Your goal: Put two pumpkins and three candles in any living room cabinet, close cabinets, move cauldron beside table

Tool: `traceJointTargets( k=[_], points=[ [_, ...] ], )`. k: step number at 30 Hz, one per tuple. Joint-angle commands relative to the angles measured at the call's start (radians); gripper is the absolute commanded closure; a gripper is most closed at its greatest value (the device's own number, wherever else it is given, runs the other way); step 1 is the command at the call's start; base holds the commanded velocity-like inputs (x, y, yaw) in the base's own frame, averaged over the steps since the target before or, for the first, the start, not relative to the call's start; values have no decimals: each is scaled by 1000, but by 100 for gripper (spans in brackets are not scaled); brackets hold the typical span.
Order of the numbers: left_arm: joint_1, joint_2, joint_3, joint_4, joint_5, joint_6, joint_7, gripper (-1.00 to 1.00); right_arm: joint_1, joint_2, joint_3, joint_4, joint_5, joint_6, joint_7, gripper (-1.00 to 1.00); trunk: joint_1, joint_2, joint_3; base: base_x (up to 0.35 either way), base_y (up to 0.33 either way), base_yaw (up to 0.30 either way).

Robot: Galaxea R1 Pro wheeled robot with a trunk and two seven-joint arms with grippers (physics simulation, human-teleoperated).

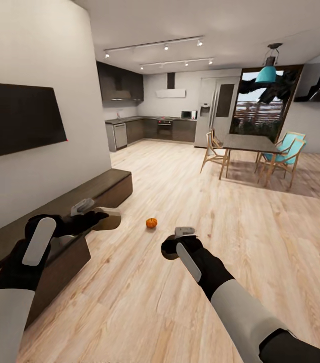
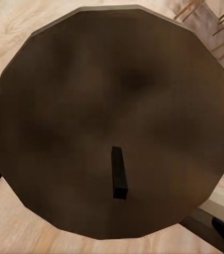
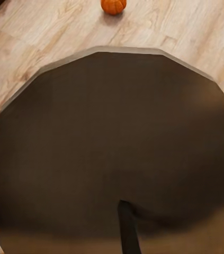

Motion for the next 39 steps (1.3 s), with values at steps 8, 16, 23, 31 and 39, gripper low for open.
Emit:
traceJointTargets(
  k=[8,16,23,31,39],
  points=[
    [1,-1,0,1,5,-2,-1,100,1,0,0,1,0,0,1,100,0,0,0,154,-75,285],
    [1,-2,0,10,5,-3,-2,100,1,0,27,1,-1,0,-1,100,0,0,-7,295,-146,249],
    [1,-2,-1,21,5,-4,-3,100,1,0,41,0,-1,0,0,100,0,0,-14,263,-152,237],
    [1,-2,-1,22,5,-4,-3,100,3,0,41,0,-1,-7,1,100,0,0,-19,185,-90,260],
    [1,-3,0,36,19,-5,-3,100,5,0,41,0,-1,-12,0,100,0,0,-20,10,-1,284]
  ],
)
